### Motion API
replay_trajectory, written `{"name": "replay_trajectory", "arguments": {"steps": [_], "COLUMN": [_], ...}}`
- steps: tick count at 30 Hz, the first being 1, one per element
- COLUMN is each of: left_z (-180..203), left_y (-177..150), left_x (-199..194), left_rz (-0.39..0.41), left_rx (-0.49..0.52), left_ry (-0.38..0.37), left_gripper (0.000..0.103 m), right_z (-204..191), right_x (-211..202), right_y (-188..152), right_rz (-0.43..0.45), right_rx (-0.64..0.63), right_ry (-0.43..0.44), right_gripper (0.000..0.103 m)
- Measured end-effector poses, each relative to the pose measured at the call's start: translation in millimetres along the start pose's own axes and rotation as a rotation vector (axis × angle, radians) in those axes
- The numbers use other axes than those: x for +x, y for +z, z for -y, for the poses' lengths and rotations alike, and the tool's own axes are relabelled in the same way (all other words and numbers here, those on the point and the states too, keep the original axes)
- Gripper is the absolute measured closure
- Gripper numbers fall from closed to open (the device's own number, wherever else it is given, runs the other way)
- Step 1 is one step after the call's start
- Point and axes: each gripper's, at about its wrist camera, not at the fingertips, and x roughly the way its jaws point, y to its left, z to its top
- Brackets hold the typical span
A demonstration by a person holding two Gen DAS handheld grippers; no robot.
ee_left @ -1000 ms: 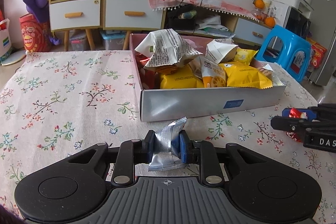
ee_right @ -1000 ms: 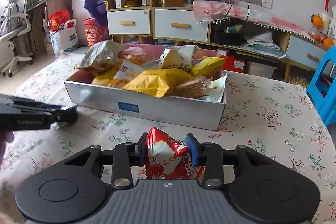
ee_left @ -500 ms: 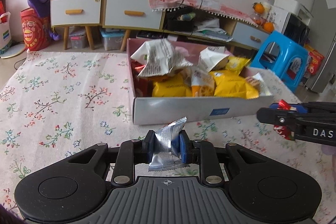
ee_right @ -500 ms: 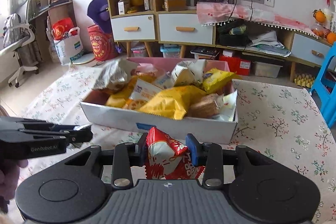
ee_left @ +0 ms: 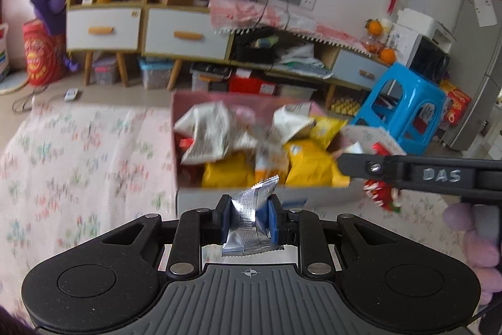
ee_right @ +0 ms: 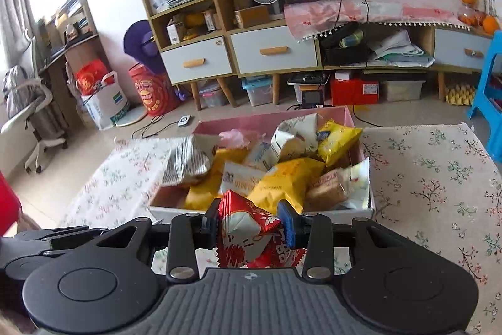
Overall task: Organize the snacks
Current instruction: 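Carry both items over the box and open both tools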
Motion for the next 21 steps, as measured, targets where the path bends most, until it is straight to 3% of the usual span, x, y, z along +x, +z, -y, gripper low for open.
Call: {"name": "replay_trajectory", "arguments": {"steps": [7, 12, 21], "left_z": [16, 24, 25], "left_y": [32, 40, 46], "left_x": [27, 54, 87], "left_rz": [0.007, 0.004, -0.017], "left_rx": [0.072, 0.108, 0.151], "left_ry": [-0.009, -0.016, -0.021], "left_gripper": [0.082, 0.082, 0.081], "right_z": [1, 6, 15], "right_x": [19, 53, 101], "right_y": [36, 71, 87], "right_rz": [0.016, -0.024, -0.083], "right_rx": [0.030, 0.065, 0.083], "right_ry": [0.005, 0.018, 0.022], "right_gripper": [0.077, 0.077, 0.076]}}
